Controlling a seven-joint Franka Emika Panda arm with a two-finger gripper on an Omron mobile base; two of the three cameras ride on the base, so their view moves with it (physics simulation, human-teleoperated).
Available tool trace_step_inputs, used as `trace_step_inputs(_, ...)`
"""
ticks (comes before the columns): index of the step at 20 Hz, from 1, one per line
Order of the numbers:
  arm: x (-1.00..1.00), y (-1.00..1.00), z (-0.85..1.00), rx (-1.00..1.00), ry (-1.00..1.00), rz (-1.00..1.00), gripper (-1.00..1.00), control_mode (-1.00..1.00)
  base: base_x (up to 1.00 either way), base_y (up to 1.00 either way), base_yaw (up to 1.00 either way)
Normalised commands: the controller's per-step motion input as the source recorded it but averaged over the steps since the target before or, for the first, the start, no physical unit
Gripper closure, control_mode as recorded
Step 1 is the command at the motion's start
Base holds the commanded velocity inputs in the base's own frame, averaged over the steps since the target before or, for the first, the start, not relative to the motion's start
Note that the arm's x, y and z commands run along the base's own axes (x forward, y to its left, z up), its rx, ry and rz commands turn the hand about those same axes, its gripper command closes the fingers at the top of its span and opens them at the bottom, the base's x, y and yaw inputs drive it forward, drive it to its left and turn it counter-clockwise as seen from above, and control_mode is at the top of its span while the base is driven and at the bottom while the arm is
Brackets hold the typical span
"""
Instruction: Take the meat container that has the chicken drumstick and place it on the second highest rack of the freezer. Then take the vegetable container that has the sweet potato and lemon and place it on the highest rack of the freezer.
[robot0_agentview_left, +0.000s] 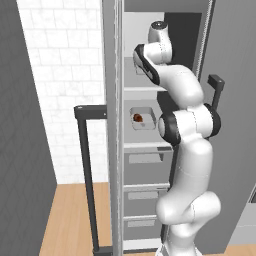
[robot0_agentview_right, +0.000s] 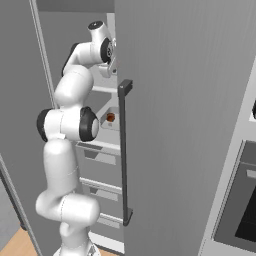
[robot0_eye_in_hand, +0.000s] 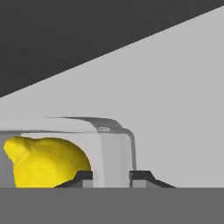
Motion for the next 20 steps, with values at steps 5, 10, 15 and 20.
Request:
trace_step_inputs(5,0.0,0.0,0.0,0.0,0.0,0.0,-1.0,-1.0,0.0,0.0,0.0)
trace_step_inputs(10,0.0,0.0,0.0,0.0,0.0,0.0,-1.0,-1.0,0.0,0.0,0.0)
trace_step_inputs(15,-0.45,-0.13,0.0,0.0,-0.09,0.0,-1.0,-1.0,0.0,0.0,0.0)
trace_step_inputs(20,-0.99,-0.06,0.01,0.0,-0.35,-0.01,-1.0,-1.0,0.0,0.0,0.0)
